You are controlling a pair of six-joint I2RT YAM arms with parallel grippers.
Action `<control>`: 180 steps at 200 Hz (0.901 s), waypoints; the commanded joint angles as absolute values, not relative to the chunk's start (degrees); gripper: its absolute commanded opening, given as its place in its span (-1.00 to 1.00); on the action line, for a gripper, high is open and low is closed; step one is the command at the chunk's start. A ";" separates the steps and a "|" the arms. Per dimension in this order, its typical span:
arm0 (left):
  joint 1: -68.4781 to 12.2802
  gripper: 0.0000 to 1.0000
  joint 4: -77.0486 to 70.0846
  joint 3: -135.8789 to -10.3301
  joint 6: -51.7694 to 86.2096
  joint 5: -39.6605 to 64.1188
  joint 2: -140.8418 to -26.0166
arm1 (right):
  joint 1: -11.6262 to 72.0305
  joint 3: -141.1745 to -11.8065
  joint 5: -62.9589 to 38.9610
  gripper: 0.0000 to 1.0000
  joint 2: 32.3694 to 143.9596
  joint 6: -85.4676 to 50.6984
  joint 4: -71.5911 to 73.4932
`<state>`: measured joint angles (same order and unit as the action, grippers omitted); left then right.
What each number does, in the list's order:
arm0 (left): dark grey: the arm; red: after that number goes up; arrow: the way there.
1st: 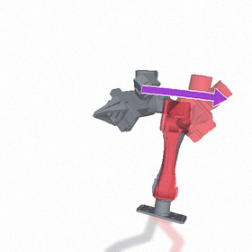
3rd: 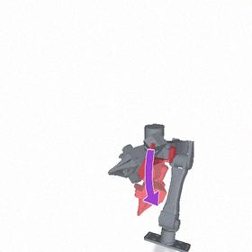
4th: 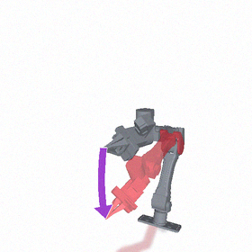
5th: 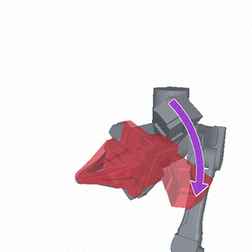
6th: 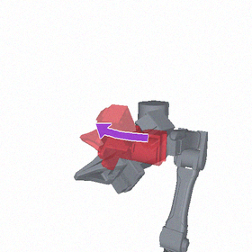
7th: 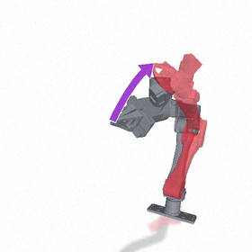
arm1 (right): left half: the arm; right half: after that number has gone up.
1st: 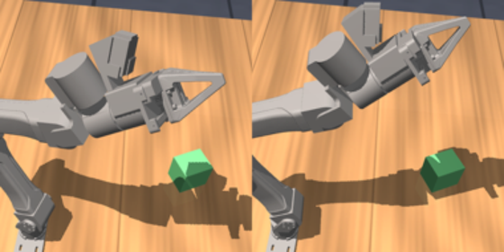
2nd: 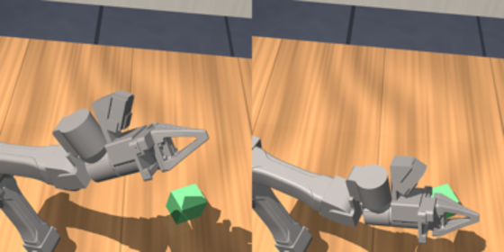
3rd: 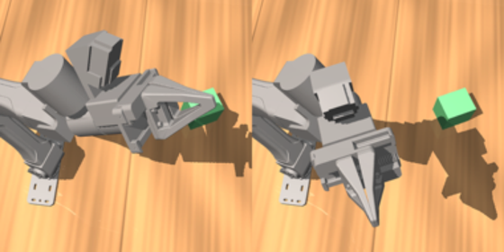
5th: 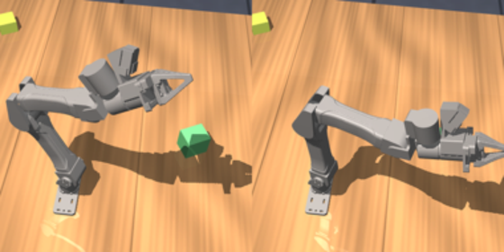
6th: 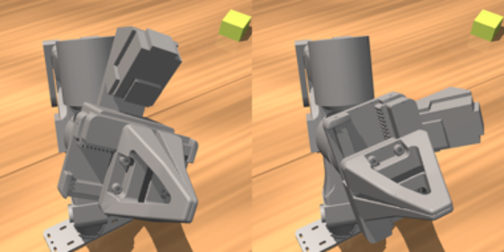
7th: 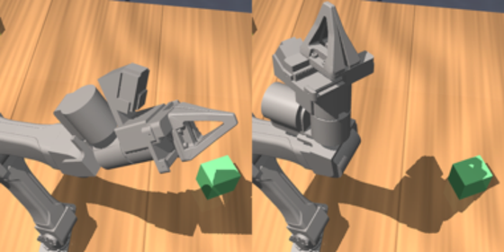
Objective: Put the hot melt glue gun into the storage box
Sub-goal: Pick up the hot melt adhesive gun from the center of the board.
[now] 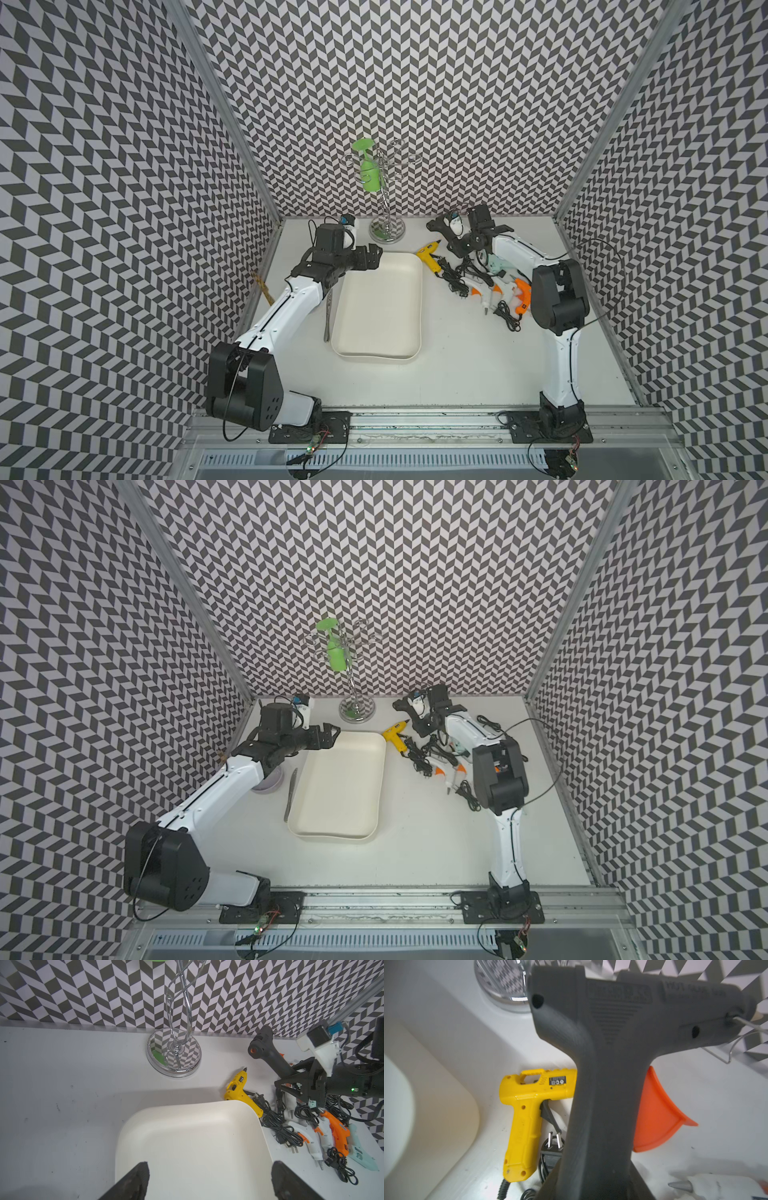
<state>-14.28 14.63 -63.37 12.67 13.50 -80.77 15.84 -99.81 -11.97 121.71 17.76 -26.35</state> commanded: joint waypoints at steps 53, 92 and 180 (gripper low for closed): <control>-21.54 0.99 -9.03 -54.56 3.65 10.23 -79.76 | 15.17 -99.98 -28.52 -0.76 106.46 4.26 -27.19; -25.72 0.99 -21.14 -49.74 -3.14 6.72 -82.56 | 15.54 -95.20 -39.20 -0.75 99.73 -1.00 -29.84; -33.60 0.99 -50.91 -38.42 -12.72 9.46 -83.98 | 17.08 -78.11 -61.58 -0.76 82.64 -12.23 -22.28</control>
<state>-31.51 -38.68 -39.70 -8.08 7.42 -82.41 15.73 -79.81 -51.88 86.54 -9.26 -29.08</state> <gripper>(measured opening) 0.995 0.388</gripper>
